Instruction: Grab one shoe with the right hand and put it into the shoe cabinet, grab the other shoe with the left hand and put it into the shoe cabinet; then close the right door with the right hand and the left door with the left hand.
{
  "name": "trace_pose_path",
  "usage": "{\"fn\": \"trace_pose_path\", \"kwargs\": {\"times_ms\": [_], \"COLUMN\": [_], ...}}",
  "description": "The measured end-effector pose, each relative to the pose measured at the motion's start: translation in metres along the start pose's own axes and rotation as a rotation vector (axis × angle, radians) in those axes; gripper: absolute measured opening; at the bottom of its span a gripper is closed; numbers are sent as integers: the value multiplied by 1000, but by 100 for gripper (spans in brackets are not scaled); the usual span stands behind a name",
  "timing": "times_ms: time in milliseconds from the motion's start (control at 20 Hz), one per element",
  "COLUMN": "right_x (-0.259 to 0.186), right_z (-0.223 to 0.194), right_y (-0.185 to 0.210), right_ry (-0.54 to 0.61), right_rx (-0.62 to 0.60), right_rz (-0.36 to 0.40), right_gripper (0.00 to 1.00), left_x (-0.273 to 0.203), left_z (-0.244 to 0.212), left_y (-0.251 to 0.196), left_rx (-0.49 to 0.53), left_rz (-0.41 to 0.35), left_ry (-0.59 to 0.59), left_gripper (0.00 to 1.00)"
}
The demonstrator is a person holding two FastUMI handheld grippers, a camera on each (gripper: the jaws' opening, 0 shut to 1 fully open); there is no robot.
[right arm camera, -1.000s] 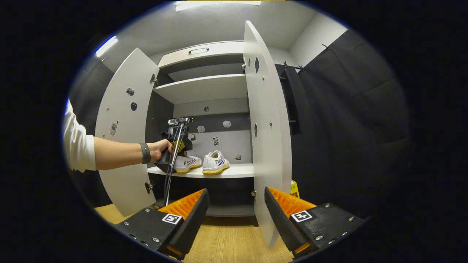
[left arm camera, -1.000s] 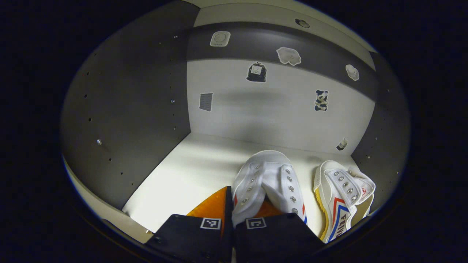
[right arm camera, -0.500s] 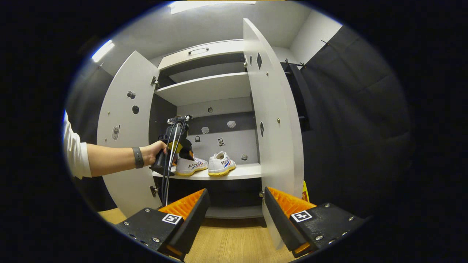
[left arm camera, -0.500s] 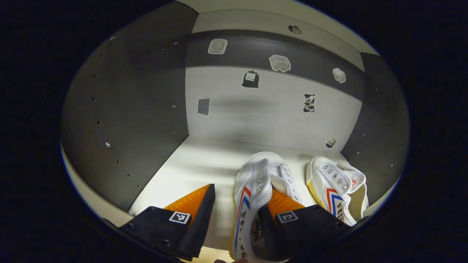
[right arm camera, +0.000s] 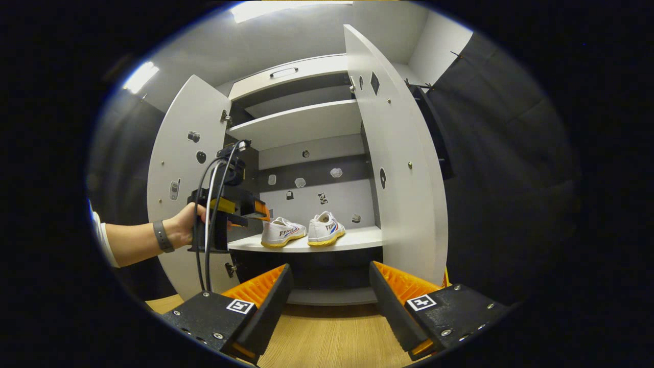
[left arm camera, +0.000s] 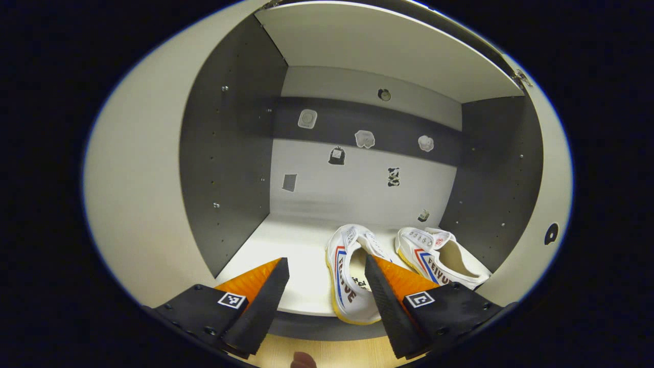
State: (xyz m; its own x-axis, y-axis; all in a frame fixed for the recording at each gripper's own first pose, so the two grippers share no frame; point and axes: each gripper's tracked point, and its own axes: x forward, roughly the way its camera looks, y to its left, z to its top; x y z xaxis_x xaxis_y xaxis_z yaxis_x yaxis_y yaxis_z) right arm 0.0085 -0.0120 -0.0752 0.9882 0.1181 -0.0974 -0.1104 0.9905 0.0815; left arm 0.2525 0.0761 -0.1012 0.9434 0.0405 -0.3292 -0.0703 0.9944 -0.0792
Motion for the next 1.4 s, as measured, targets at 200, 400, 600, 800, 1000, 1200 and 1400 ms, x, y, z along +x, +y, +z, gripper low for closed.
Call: {"fn": "trace_pose_path", "kwargs": {"times_ms": [200,400,600,800,1000,1200,1400], "right_x": [-3,-4,-5,-14,-21,-31,-43], "right_z": [0,5,9,3,-1,43,119], "right_y": [3,4,12,23,22,-1,-84], "right_ry": [3,5,1,14,24,-64,-151], "right_rx": [-11,-38,-42,-37,-45,-62,-100], "right_rz": [14,23,37,55,45,18,-111], "right_gripper": [93,93,93,92,93,93,93], "left_x": [-72,-141,-184,-212,-231,-242,-248], "left_z": [11,-7,-46,-85,-101,-108,-115], "left_y": [-2,2,12,24,30,23,18], "left_rx": [33,48,21,-5,8,-18,-29], "left_rz": [-31,-34,-10,8,33,33,35], "left_ry": [-124,-202,-226,-246,-265,-272,-272], "left_gripper": [99,96,97,97,97,97,97]}}
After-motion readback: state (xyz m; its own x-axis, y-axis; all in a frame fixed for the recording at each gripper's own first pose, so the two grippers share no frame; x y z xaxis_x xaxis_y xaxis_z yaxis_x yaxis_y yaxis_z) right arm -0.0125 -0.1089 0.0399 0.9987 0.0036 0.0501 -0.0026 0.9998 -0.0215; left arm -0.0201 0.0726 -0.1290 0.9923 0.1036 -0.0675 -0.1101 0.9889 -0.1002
